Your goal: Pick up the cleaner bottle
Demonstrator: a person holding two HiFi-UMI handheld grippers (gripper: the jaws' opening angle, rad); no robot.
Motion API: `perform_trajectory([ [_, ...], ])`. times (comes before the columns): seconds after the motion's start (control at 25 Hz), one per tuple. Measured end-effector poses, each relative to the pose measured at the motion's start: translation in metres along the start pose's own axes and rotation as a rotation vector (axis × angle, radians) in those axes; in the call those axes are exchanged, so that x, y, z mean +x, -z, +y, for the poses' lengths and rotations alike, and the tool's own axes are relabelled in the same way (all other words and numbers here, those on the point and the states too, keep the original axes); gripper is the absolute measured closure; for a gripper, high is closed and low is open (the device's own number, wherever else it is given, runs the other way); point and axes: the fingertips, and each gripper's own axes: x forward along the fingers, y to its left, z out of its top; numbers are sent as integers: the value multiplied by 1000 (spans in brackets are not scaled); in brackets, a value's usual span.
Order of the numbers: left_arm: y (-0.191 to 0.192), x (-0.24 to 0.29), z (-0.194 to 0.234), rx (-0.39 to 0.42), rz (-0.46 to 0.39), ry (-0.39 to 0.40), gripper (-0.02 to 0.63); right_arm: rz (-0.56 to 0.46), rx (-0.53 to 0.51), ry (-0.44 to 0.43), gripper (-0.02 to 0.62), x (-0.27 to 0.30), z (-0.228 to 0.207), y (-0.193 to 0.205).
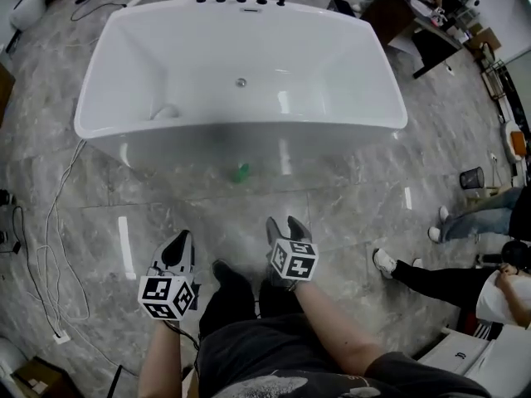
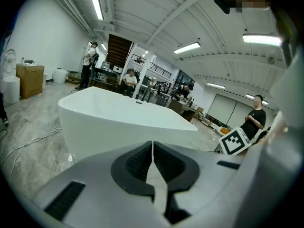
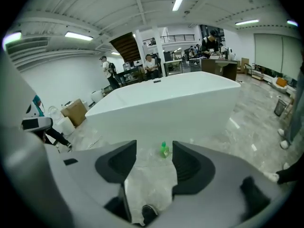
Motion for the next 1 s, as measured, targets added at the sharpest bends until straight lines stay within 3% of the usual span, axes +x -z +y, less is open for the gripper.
perform_trajectory([
  [0.12,14,24,9,-6,29,20,584,-12,6,38,339,28,-1,10],
  [0.28,39,58,28,-27,52,10,584,32,-7,52,333,84,-4,39],
  [0.6,89,146,113,-57,87,-114,584,29,88,239,333,220,-55,80],
  [0.8,117,213,148,-66,97,-176,584,73,12,203,333,304,-54,102],
  [1.0,150,273,165,-60,155,-185,584,105,64,187,333,366,-56,118],
])
